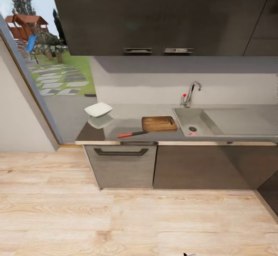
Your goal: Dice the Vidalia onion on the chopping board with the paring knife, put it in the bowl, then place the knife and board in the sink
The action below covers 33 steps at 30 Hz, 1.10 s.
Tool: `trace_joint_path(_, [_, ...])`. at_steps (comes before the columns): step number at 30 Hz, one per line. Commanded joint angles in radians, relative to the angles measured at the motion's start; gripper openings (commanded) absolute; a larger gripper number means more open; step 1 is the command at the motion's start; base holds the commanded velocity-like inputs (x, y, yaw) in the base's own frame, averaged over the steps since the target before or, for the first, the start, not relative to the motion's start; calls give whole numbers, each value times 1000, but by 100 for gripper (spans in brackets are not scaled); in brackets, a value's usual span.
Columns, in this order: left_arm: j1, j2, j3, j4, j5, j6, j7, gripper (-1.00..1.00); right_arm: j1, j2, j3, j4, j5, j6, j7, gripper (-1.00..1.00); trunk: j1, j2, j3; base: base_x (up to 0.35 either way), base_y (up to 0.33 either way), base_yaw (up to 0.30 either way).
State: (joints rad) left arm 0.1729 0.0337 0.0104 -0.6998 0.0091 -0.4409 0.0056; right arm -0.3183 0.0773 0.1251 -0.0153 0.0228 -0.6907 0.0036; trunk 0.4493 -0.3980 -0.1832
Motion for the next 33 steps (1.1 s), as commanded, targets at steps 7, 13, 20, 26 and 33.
trace_joint_path(7, [0,0,0,2,1,0,1,100,-1,3,1,0,2,-1,-1,100,1,-2,-2,1,-341,0])
trace_joint_path(13, [0,0,0,20,1,-1,1,100,-1,4,1,1,2,-1,0,100,1,-2,-2,0,-342,0])
trace_joint_path(20, [-1,-1,0,29,1,-1,1,100,-1,7,1,0,2,-1,1,100,1,-2,-2,0,-342,0])
trace_joint_path(26, [-1,-1,0,30,1,-1,1,100,-1,7,1,0,2,0,1,100,1,-2,-2,0,-342,0])
trace_joint_path(33, [-1,-1,0,31,1,0,1,100,-1,7,1,0,2,-1,1,100,1,-2,-2,0,-342,0])
